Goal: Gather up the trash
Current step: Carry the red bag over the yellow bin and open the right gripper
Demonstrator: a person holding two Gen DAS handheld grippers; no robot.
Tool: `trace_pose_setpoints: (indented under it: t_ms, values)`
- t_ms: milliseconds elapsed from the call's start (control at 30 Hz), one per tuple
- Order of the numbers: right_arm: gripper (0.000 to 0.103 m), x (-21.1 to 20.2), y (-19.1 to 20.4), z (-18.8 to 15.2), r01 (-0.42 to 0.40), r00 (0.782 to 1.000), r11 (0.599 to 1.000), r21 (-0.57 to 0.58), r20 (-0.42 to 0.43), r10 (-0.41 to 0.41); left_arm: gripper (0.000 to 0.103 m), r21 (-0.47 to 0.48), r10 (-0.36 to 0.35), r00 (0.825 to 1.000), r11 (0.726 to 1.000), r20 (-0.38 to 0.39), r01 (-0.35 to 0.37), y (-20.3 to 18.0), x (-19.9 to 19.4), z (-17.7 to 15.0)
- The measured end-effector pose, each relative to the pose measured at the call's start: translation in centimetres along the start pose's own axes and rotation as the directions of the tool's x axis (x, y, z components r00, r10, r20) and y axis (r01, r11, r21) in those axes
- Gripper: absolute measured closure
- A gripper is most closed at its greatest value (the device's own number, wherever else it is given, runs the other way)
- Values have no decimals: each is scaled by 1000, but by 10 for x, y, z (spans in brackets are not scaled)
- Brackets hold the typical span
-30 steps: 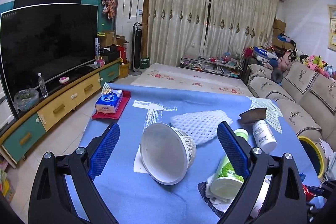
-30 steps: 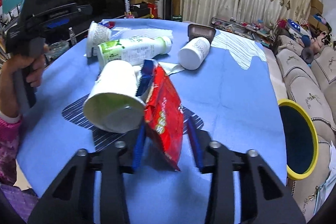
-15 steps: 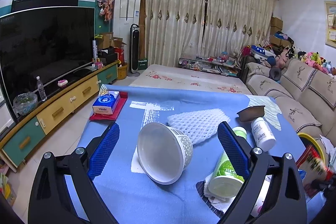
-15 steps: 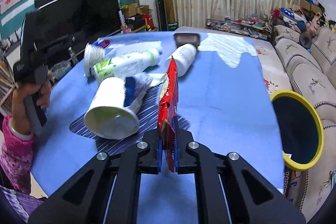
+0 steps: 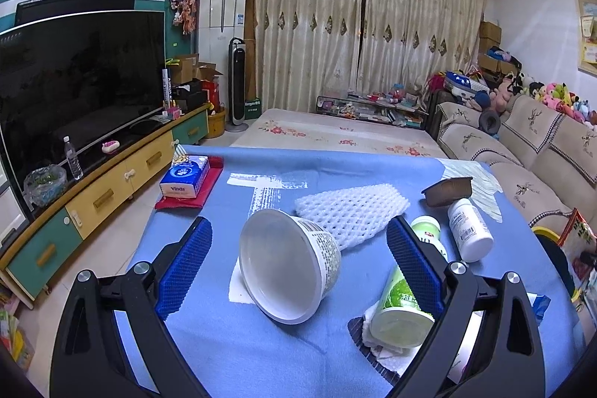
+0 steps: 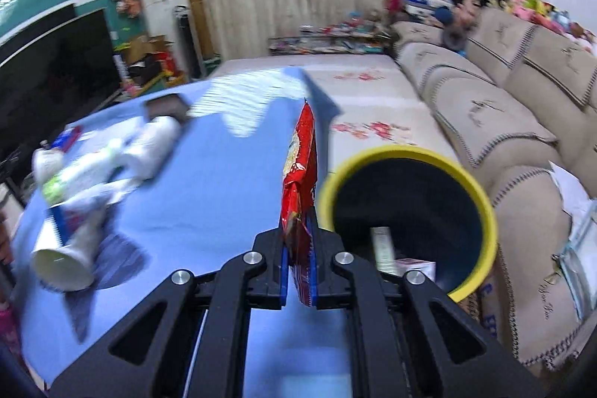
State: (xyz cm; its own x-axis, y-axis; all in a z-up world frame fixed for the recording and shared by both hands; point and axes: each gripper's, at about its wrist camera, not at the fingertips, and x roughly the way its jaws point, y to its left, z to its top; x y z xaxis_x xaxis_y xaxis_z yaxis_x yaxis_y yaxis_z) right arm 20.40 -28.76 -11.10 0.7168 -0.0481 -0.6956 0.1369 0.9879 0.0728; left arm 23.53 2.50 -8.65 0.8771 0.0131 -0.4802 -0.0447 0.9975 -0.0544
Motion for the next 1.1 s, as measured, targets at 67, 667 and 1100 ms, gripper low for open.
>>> trace_pose_setpoints:
  t_ms: [67,667,1100]
  values:
    - [95,14,-16,4,40,999,999,18,-17,-40,10,7,1,1000,1000,-1,-1,-3,1,-1]
    - [94,129,-89,-2,196,957,975,101,-236,-168,10,35,7,999,999,-47,-6,-11,17,-8]
    - [68,127,-92,-4,217,954,969,119,-239,-184,10,48,0,999,999,-47,2,-15,18,-8]
